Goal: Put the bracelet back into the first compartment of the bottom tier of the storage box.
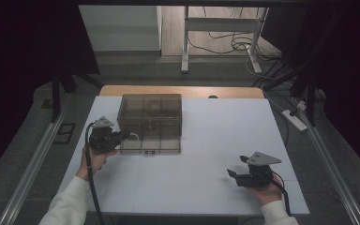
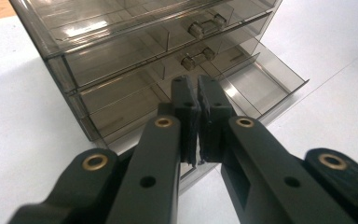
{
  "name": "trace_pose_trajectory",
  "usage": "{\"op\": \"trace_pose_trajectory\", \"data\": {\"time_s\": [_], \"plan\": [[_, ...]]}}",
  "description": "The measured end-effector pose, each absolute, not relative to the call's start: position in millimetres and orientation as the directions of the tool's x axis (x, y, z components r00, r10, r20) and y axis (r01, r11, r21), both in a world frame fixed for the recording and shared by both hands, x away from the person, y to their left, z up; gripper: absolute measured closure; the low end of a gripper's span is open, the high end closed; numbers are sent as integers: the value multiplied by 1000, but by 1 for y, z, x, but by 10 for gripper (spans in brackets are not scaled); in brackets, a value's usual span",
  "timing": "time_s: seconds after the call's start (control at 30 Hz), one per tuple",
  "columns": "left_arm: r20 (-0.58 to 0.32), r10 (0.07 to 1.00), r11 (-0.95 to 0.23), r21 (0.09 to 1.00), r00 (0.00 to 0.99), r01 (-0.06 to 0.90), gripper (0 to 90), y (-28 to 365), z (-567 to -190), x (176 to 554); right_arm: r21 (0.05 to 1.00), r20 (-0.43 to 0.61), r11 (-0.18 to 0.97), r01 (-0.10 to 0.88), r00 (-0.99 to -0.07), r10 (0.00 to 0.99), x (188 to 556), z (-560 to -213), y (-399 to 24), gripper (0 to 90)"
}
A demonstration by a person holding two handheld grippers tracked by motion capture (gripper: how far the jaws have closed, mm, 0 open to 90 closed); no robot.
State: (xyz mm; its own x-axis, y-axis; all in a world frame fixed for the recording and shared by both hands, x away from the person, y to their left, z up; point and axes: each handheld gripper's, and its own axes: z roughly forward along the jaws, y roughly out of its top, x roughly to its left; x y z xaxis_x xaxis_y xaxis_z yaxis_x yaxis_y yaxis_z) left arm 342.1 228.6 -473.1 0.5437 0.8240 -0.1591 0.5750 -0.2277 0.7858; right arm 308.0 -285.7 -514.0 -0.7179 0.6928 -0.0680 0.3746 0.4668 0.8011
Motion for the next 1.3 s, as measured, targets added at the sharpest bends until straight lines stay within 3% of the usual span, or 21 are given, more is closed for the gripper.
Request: {"op": "trace_pose_trajectory", "data": {"time_s": [0.97,1.0,1.03,1.07,1.17,1.3], "plan": [[-147,839,-237,768,524,595,850,222,-486,349,800,-71,470,374,-719,692,308,-515,-285,238],[-152,843,-232,763,517,603,826,223,-488,351,800,-72,471,373,-719,691,308,-515,-285,237],[-158,845,-228,758,511,611,643,224,-488,352,800,-73,471,372,-719,691,308,-515,-285,238],[-157,846,-228,757,509,613,643,224,-488,352,800,-73,471,372,-719,691,308,-515,-285,238],[-123,855,-241,766,504,596,494,224,-485,350,798,-71,472,375,-719,692,308,-515,-286,237],[-123,845,-250,769,520,588,477,223,-484,348,800,-73,472,371,-719,691,308,-515,-285,238]]}}
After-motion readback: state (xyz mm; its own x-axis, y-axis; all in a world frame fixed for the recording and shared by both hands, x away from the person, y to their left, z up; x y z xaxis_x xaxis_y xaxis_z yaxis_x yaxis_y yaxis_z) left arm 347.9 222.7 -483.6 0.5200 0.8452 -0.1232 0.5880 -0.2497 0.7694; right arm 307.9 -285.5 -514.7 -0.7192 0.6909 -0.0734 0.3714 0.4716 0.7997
